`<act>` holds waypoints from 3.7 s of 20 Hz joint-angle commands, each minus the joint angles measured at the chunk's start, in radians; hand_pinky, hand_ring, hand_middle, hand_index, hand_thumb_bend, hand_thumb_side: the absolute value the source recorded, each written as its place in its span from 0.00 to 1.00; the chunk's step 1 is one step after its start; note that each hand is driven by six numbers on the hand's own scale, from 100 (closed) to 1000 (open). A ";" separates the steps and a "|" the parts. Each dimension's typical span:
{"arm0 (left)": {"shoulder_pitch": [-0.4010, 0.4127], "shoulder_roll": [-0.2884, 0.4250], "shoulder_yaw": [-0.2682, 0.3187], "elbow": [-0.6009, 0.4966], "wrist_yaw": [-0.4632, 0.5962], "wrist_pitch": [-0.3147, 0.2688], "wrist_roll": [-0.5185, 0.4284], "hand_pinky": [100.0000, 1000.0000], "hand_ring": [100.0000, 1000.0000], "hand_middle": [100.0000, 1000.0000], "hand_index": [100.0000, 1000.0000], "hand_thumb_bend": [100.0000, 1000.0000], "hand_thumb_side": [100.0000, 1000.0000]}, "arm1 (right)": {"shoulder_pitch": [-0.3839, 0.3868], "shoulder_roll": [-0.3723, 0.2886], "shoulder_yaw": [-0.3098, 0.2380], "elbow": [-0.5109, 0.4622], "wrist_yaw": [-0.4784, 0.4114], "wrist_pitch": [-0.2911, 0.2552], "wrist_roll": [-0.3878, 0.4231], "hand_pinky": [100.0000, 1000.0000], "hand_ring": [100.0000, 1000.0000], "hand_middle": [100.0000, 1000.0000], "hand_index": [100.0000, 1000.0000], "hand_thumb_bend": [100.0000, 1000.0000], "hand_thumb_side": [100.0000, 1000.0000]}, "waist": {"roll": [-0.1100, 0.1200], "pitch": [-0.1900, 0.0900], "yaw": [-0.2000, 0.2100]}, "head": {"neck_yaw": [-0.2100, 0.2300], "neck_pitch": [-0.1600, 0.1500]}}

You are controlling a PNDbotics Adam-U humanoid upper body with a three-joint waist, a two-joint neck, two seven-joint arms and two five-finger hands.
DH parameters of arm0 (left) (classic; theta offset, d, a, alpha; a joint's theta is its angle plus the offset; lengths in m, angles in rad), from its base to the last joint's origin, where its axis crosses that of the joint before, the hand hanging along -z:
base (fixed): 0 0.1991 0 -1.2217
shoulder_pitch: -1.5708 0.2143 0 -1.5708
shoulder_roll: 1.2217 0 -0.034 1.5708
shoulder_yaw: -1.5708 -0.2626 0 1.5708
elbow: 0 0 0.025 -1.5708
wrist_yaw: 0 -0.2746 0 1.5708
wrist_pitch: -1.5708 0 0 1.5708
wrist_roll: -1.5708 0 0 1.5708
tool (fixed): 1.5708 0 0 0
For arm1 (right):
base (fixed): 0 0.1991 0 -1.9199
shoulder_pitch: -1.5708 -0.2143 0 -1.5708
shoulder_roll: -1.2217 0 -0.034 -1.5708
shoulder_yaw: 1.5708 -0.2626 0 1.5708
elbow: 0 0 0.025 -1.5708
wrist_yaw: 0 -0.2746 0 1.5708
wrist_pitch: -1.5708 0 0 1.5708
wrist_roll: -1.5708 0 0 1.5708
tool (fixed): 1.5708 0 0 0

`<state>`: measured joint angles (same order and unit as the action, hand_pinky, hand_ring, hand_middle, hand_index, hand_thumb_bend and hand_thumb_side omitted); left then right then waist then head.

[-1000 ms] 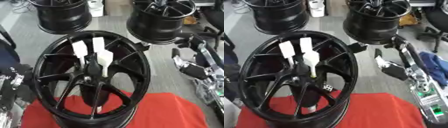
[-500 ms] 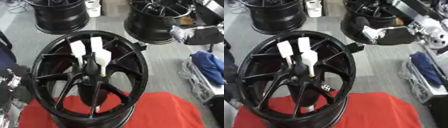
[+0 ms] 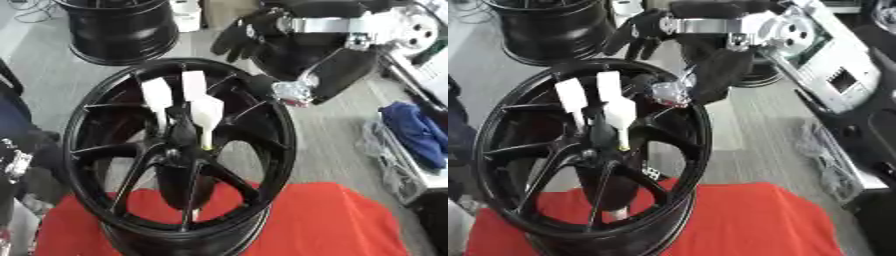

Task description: Pull the pin out of the wheel hub.

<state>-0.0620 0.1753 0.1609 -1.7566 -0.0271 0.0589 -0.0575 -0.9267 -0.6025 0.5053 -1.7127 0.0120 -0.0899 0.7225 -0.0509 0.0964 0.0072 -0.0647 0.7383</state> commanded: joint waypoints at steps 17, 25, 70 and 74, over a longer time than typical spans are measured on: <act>-0.008 0.003 0.013 -0.011 -0.004 0.001 0.012 0.56 0.64 0.62 0.66 0.65 0.62 | -0.041 0.141 0.032 0.228 0.148 -0.091 0.090 0.80 0.84 0.90 0.92 0.00 0.57 | 0.009 -0.017 0.012 | -0.020 0.004; -0.010 0.002 0.013 -0.010 -0.005 0.000 0.013 0.56 0.64 0.62 0.66 0.65 0.62 | -0.050 0.153 0.016 0.282 0.220 -0.119 0.097 0.93 0.94 0.94 0.94 0.00 0.55 | 0.012 -0.013 0.015 | -0.025 0.005; -0.018 -0.004 0.011 -0.010 -0.007 0.001 0.015 0.55 0.65 0.62 0.66 0.67 0.61 | -0.066 0.203 -0.007 0.432 0.370 -0.203 0.131 0.97 0.92 0.87 0.92 0.05 0.26 | 0.017 -0.002 0.042 | -0.044 0.003; -0.020 -0.004 0.011 -0.011 -0.007 0.001 0.015 0.55 0.65 0.62 0.66 0.68 0.61 | -0.052 0.184 -0.006 0.419 0.365 -0.207 0.130 0.97 0.91 0.86 0.91 0.05 0.24 | 0.016 0.000 0.044 | -0.044 0.002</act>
<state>-0.0712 0.1660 0.1671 -1.7512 -0.0323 0.0609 -0.0446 -0.9663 -0.3874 0.5114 -1.2800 0.3756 -0.2893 0.8480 -0.0389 0.1059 0.0501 -0.1079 0.7448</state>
